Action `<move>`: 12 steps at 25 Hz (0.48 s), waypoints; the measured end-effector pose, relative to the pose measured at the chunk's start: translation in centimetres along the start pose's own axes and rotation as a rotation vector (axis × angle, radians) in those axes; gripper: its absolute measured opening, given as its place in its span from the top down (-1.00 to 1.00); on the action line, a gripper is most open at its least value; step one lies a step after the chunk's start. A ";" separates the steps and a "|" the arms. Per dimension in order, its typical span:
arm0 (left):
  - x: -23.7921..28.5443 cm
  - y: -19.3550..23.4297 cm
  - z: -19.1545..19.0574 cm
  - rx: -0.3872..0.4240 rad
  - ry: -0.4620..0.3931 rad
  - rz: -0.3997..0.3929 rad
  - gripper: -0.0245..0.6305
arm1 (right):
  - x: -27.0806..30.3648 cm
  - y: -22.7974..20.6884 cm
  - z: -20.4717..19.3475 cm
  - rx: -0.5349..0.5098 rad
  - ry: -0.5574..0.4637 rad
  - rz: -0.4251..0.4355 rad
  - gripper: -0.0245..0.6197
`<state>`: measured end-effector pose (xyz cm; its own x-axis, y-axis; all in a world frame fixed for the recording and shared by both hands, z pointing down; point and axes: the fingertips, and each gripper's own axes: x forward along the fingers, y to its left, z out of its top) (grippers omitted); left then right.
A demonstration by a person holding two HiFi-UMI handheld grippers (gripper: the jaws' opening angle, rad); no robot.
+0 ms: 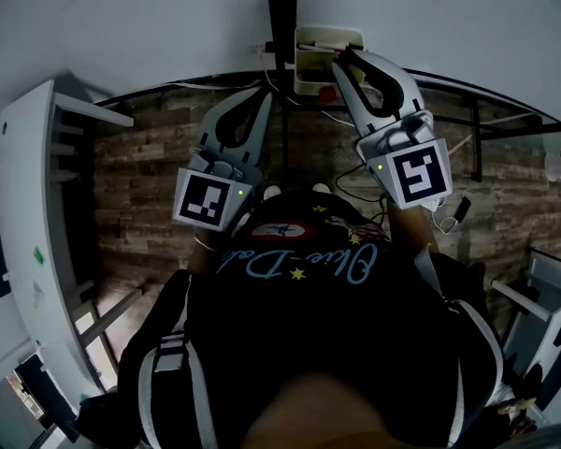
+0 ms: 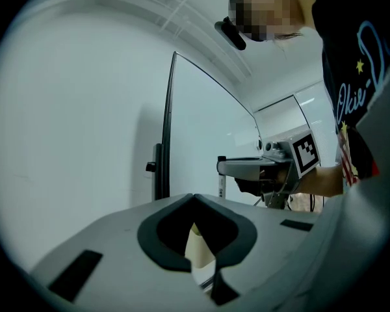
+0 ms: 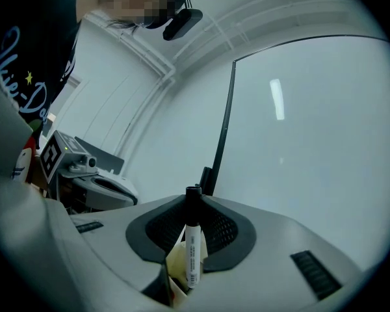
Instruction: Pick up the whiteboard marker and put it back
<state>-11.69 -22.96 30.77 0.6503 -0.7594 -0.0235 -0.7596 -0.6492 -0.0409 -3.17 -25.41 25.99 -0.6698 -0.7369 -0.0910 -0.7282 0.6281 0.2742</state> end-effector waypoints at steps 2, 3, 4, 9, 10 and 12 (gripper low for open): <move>0.0 0.0 -0.1 -0.001 0.001 0.001 0.93 | -0.1 -0.1 0.2 0.003 -0.008 -0.003 0.70; 0.1 0.0 -0.1 0.000 0.002 0.000 0.93 | -0.2 -0.1 0.3 0.005 -0.012 -0.005 0.70; 0.1 0.0 -0.1 0.001 0.003 -0.002 0.93 | -0.2 -0.2 0.4 0.007 -0.015 -0.006 0.70; 0.3 -0.2 -0.1 0.001 0.003 -0.014 0.93 | -0.5 -0.3 0.6 0.012 -0.018 -0.010 0.70; 0.3 -0.2 0.0 0.000 0.004 -0.017 0.93 | -0.5 -0.2 0.6 0.013 -0.015 -0.008 0.70; 0.4 -0.3 0.0 -0.003 0.003 -0.022 0.93 | -0.5 -0.1 0.5 0.016 -0.010 -0.002 0.70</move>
<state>-11.18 -23.12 30.75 0.6668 -0.7450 -0.0199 -0.7451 -0.6658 -0.0389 -2.85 -24.97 25.54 -0.6701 -0.7353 -0.1011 -0.7313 0.6308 0.2592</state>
